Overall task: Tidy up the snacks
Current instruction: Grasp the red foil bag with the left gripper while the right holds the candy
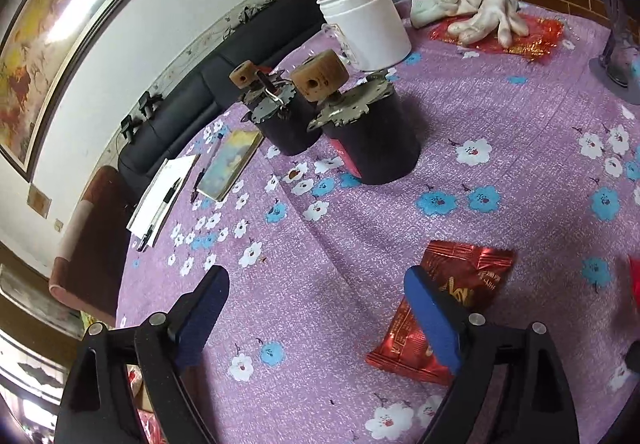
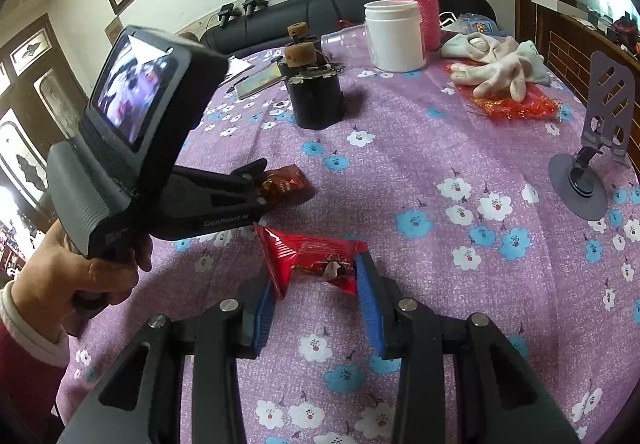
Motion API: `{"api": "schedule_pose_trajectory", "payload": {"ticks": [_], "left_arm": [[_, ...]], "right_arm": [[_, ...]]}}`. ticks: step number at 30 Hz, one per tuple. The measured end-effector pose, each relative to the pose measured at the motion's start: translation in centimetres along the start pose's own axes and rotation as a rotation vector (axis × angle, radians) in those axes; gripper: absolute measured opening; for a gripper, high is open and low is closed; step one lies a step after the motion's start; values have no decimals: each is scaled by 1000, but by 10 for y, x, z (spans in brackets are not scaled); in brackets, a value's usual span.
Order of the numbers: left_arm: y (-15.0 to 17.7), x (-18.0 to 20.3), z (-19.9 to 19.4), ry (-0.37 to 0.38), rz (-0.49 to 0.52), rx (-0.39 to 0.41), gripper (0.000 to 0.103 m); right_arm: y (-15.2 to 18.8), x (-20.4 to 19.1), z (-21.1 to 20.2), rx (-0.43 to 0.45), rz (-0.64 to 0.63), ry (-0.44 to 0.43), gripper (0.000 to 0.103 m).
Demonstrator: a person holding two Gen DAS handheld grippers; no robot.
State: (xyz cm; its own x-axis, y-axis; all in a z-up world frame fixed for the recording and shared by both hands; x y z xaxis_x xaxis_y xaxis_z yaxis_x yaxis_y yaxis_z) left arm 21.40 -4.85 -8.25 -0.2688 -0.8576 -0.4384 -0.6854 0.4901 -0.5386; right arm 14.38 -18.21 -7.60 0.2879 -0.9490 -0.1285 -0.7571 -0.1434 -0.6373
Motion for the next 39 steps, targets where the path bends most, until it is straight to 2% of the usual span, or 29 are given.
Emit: {"api": "schedule_pose_trajectory", "payload": {"ticks": [3, 8, 14, 16, 17, 18, 20, 22, 23, 28, 29, 31, 32, 33, 35, 39], "left_arm": [[1, -2, 1, -9, -3, 11, 98], [-2, 6, 0, -29, 3, 44, 99], [2, 5, -2, 35, -22, 59, 99], [5, 1, -1, 76, -48, 59, 86], [8, 0, 2, 105, -54, 42, 58], [11, 2, 7, 125, -50, 11, 37], [16, 5, 6, 147, -40, 20, 31], [18, 9, 4, 154, -24, 23, 21], [18, 10, 3, 175, -24, 18, 12], [16, 8, 1, 203, -61, -8, 11], [15, 5, 0, 224, -78, -21, 12], [12, 3, -2, 279, -101, -40, 34], [10, 3, -5, 275, -107, -43, 69], [9, 2, -10, 264, -112, -29, 95], [9, -2, -23, 298, -129, 24, 99], [6, -8, -36, 349, -150, 29, 99]], "right_arm": [[0, 0, 0, -1, 1, -2, 37], [0, -3, -1, -1, -1, -8, 37], [-1, -3, -2, 1, 1, -4, 37], [-1, -2, -1, 2, 3, -3, 37], [-1, -2, -1, 2, 4, -3, 37], [-1, -2, -1, 3, 6, -2, 37], [-1, -2, 0, 4, 10, -6, 37], [-1, -2, 0, 7, 11, -7, 37], [-1, -2, 0, 6, 12, -10, 37], [0, -1, -1, 9, 15, -16, 37], [0, -1, -1, 10, 16, -14, 37], [0, 0, -2, 14, 23, -14, 37], [0, 3, -3, 15, 26, -15, 37], [0, 4, -4, 17, 29, -15, 37], [0, 7, -7, 23, 33, -16, 37], [1, 13, -15, 40, 45, -16, 37]]}}
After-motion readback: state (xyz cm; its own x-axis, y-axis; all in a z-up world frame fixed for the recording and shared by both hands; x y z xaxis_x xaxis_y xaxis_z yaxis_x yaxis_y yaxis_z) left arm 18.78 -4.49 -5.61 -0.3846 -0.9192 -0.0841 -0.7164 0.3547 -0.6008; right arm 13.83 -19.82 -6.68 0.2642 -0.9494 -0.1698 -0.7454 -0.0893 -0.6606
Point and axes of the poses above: each gripper's, at about its wrist camera, not at the fingertips, and z roughly the way its jaws point, x to its right, y to its underside, the point moved 1 cm from there along z, roughly the way its jaws point, and after that the axes turned 4 degrees about y, right-handed, at the moved point
